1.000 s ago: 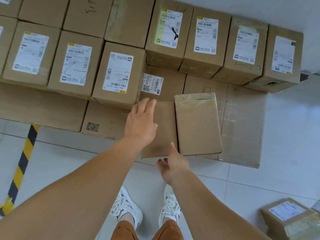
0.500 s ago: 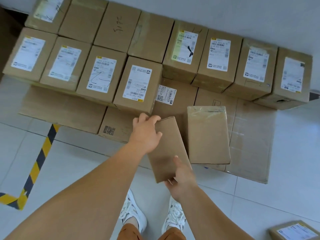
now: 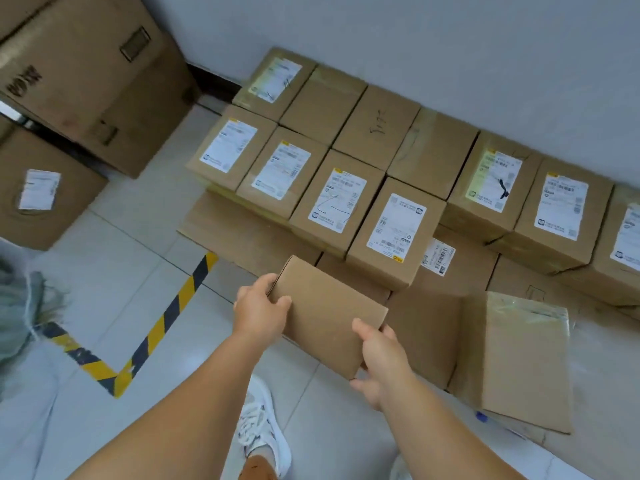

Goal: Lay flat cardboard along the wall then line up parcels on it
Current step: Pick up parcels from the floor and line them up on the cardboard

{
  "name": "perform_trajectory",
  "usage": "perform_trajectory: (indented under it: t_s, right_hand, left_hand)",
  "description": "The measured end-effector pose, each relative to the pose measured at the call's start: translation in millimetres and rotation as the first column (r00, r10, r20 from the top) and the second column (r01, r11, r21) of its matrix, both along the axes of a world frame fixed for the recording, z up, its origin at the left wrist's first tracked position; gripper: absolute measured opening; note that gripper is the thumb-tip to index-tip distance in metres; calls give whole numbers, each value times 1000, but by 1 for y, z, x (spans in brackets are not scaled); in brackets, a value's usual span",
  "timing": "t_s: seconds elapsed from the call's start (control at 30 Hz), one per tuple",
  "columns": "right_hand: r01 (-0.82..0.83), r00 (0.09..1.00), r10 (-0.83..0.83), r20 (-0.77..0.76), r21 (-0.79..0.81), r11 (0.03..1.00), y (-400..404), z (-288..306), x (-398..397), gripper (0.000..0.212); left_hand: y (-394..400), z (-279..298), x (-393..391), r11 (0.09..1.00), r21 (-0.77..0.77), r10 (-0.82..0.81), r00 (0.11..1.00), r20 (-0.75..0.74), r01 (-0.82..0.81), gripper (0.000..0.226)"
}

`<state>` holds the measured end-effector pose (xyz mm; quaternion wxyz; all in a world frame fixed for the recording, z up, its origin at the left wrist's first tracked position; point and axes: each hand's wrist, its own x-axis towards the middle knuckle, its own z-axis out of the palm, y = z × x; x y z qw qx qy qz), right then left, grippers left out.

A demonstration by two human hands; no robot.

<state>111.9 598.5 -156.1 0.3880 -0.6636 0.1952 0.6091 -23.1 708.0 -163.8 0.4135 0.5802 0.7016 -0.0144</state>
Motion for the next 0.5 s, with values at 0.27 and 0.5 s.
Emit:
perform_trajectory:
  t_s: [0.27,0.5]
  right_hand:
    - [-85,996,84,11,61,995,129,-23,-97,59]
    - [-150,987,143,71,114,982,227,-52,-148,73]
  left_hand:
    - [123,-13,-99,999,-4,41,998,57,-41,55]
    - [218,-41,-143,997,-61,56,993,104,-50,80]
